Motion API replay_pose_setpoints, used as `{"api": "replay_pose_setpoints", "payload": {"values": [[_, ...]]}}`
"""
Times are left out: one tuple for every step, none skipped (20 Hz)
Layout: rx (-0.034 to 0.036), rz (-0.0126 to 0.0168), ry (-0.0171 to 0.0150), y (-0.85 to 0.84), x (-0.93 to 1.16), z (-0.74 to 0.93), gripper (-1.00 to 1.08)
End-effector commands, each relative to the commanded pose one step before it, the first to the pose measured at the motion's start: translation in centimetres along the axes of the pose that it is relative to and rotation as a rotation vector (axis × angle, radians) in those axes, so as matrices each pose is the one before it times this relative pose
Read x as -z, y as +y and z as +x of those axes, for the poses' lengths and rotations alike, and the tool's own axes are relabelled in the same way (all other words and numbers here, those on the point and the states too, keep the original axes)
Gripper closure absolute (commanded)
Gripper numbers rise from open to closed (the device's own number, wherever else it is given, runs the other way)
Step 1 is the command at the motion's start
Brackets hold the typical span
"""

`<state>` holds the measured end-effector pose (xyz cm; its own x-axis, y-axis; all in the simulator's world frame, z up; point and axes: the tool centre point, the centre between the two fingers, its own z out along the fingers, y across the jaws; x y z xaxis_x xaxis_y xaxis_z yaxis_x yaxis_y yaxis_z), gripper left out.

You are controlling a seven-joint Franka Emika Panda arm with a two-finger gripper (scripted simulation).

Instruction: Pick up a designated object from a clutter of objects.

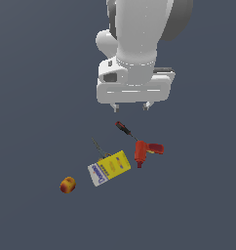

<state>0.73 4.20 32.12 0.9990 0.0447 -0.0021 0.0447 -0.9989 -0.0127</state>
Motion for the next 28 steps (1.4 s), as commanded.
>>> {"api": "replay_pose_setpoints", "payload": {"values": [[-0.00118, 0.00070, -0.00049, 0.019, -0.009, 0.022, -0.92], [-0.00264, 0.00010, 0.00039, 0.096, -0.033, 0.086, -0.92], [-0.00342, 0.00045, 0.00015, 0.103, -0.056, 0.121, -0.92], [-0.00425, 0.00072, -0.00001, 0.114, -0.078, 0.156, -0.92], [-0.00521, 0.00098, -0.00013, 0.134, -0.100, 0.193, -0.92], [-0.00610, 0.00116, -0.00020, 0.153, -0.120, 0.227, -0.92], [-0.00713, 0.00128, -0.00017, 0.185, -0.139, 0.262, -0.92], [-0.00821, 0.00133, -0.00008, 0.220, -0.159, 0.300, -0.92], [-0.00939, 0.00139, 0.00001, 0.258, -0.182, 0.341, -0.92], [-0.01048, 0.00147, 0.00004, 0.291, -0.207, 0.380, -0.92], [-0.01149, 0.00159, -0.00001, 0.315, -0.234, 0.417, -0.92], [-0.01253, 0.00168, -0.00004, 0.342, -0.262, 0.454, -0.92], [-0.01363, 0.00172, -0.00003, 0.375, -0.292, 0.493, -0.92], [-0.01474, 0.00172, 0.00000, 0.409, -0.323, 0.532, -0.92], [-0.01582, 0.00171, 0.00002, 0.440, -0.357, 0.570, -0.92], [-0.01690, 0.00168, 0.00003, 0.472, -0.392, 0.607, -0.92], [-0.01797, 0.00161, 0.00006, 0.505, -0.430, 0.644, -0.92], [-0.01905, 0.00151, 0.00009, 0.538, -0.469, 0.681, -0.92], [-0.02010, 0.00138, 0.00013, 0.570, -0.511, 0.716, -0.92], [-0.02098, 0.00121, 0.00017, 0.598, -0.551, 0.745, -0.92], [-0.02105, 0.00098, 0.00022, 0.604, -0.571, 0.746, -0.92], [-0.02099, 0.00074, 0.00027, 0.605, -0.588, 0.741, -0.92], [-0.02091, 0.00050, 0.00031, 0.606, -0.604, 0.736, -0.92], [-0.02083, 0.00027, 0.00037, 0.607, -0.620, 0.730, -0.92], [-0.02073, 0.00005, 0.00042, 0.607, -0.636, 0.724, -0.92], [-0.02063, -0.00018, 0.00047, 0.607, -0.652, 0.717, -0.92], [-0.02053, -0.00039, 0.00053, 0.608, -0.667, 0.710, -0.92], [-0.02041, -0.00060, 0.00059, 0.608, -0.683, 0.703, -0.92]]}}
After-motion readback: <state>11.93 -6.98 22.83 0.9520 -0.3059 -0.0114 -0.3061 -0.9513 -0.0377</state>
